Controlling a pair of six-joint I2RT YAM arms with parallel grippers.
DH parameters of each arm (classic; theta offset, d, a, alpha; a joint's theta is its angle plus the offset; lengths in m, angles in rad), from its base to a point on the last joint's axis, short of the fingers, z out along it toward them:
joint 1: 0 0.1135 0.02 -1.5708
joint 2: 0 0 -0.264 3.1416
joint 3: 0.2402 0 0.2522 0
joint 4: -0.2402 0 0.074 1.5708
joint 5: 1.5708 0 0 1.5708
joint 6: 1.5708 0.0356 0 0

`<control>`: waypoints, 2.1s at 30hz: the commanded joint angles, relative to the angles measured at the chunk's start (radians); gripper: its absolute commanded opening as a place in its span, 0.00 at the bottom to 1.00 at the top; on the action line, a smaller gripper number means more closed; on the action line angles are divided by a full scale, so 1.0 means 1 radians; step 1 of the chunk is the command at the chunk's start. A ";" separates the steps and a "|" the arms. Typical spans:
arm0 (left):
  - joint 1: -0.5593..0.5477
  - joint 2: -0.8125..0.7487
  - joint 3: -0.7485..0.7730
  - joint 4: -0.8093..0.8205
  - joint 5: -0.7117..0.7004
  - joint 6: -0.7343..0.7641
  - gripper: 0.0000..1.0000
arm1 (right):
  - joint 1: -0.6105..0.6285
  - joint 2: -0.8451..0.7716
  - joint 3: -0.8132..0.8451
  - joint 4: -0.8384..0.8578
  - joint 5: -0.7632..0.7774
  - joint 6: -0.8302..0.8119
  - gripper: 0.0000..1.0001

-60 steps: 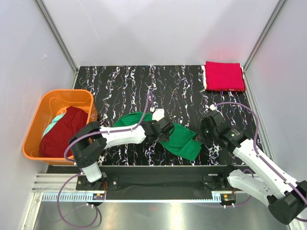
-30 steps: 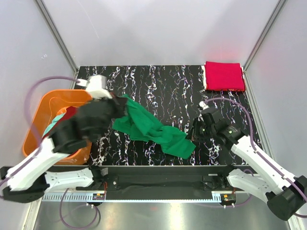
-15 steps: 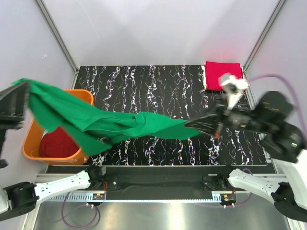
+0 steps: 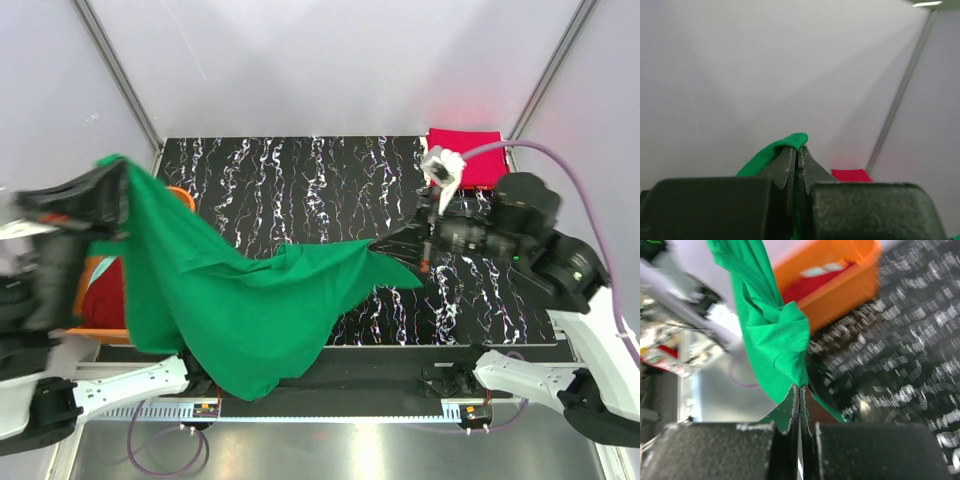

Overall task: Fold and stack the t-shirts
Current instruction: Flatten the tshirt out

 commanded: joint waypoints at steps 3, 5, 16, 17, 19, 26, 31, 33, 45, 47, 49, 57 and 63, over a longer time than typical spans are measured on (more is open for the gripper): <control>0.001 0.100 -0.130 0.275 -0.206 0.173 0.00 | 0.004 -0.011 -0.064 -0.017 0.200 -0.042 0.00; 0.001 0.096 -0.147 0.344 -0.217 0.191 0.00 | 0.004 -0.013 -0.078 -0.007 0.198 -0.041 0.00; 0.000 -0.018 -0.020 0.239 -0.163 0.176 0.00 | 0.006 0.016 -0.098 0.348 -0.198 0.197 0.00; 0.000 -0.033 -0.020 0.223 -0.163 0.176 0.00 | 0.006 0.013 -0.098 0.364 -0.210 0.212 0.00; 0.000 -0.058 -0.024 0.213 -0.168 0.182 0.00 | 0.006 0.018 -0.092 0.358 -0.183 0.199 0.00; 0.000 0.137 -0.093 0.312 -0.231 0.283 0.00 | 0.006 0.077 -0.102 0.103 0.274 0.039 0.00; 0.232 0.535 0.053 0.136 -0.037 0.070 0.00 | -0.007 0.108 -0.216 0.020 0.617 0.094 0.00; 0.317 0.767 0.126 0.087 0.129 -0.080 0.00 | -0.068 0.133 -0.277 -0.038 0.676 0.166 0.00; 0.389 1.680 0.797 0.006 0.456 -0.083 0.00 | -0.591 0.272 -0.740 0.154 0.507 0.401 0.00; 0.392 1.665 0.740 0.047 0.429 -0.092 0.07 | -0.605 0.260 -0.754 0.168 0.526 0.415 0.00; 0.395 1.663 0.729 0.035 0.409 -0.100 0.18 | -0.626 0.255 -0.757 0.171 0.541 0.416 0.00; 0.421 1.567 0.777 -0.213 0.292 -0.163 0.99 | -0.683 0.349 -0.695 0.175 0.578 0.401 0.00; 0.425 1.224 0.260 -0.200 0.291 -0.305 0.97 | -0.850 0.400 -0.675 0.201 0.567 0.401 0.01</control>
